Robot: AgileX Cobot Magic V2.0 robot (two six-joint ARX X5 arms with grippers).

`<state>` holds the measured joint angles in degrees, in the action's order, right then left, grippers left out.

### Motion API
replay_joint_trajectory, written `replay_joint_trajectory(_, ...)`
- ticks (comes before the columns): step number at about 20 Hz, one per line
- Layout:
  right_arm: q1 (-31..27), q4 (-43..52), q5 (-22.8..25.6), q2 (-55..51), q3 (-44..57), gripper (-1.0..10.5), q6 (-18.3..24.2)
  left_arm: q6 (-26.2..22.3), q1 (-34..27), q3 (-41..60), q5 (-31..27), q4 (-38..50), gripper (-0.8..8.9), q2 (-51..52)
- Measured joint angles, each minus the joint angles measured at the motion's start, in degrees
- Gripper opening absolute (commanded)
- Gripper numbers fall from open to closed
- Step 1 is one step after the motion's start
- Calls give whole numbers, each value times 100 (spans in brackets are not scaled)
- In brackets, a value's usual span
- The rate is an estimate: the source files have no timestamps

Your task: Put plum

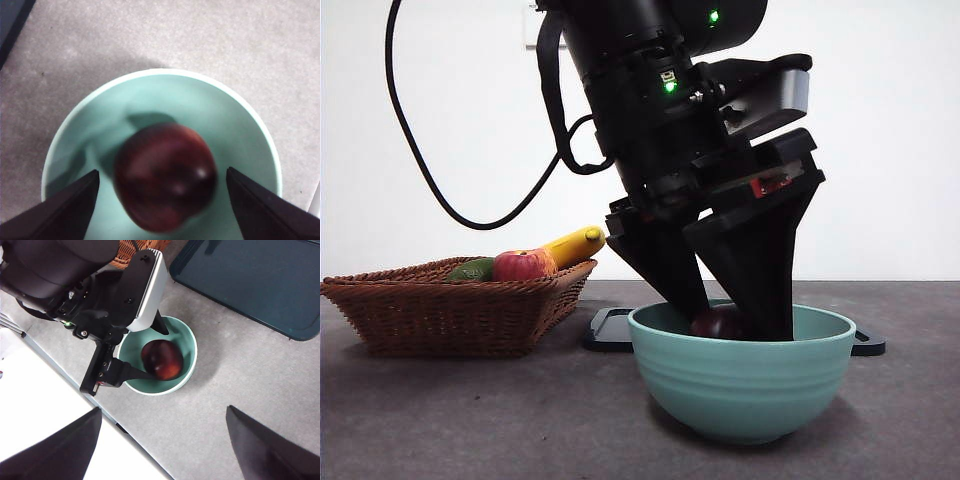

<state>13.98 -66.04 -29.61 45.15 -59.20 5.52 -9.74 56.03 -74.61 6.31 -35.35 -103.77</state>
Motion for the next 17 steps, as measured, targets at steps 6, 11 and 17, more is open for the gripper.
replay_joint_trajectory(6,0,0,0,0,0,398,2,76,-85,-35,2,28,410,706)
replay_joint_trajectory(11,0,0,0,0,0,398,0,391,-610,-87,2,31,410,1908)
replay_joint_trajectory(17,0,7,0,0,-2,398,0,605,-1528,-87,79,-680,410,3383)
